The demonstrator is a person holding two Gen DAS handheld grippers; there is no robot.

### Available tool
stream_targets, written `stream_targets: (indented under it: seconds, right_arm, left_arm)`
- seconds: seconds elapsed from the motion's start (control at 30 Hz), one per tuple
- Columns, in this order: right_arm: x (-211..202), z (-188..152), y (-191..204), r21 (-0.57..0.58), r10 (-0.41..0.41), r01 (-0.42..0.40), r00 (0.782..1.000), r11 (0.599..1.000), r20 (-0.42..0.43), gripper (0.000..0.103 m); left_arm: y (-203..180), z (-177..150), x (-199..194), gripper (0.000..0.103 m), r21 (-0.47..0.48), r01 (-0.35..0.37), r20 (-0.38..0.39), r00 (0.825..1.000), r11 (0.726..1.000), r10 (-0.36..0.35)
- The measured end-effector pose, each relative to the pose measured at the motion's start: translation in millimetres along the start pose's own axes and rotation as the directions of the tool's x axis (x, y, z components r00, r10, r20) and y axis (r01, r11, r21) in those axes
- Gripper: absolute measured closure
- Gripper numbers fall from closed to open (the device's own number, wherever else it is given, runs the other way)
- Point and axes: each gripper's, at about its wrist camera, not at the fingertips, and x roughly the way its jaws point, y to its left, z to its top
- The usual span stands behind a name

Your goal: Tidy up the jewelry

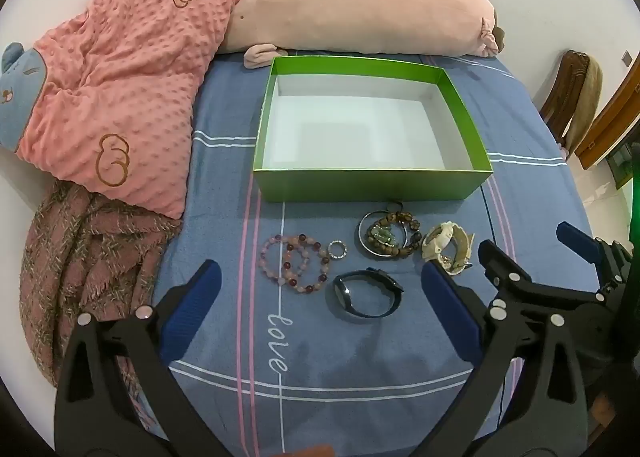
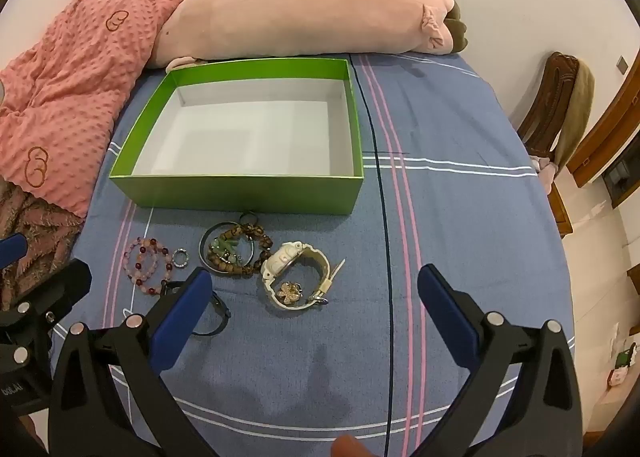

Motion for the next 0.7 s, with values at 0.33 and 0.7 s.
stream_targets:
  seconds: [0.33,0.7]
  right_arm:
    - [-1.4,-0.4,0.6,-0.001,-0.003,0.003,1.000,1.000,0.003,0.001]
    - [-3.5,-2.2,4.3,-0.003,-0.005,0.005,1.000,1.000,0.002,0.001]
  left_arm:
    - [-0.3,-2.0,-2.2,0.002,-0.002,0.000,-0.002,1.000,1.000,0.000]
    - [0.5,-2.8,-0.7,0.002,-0.004,0.005,-0.005,1.000,1.000,-0.005]
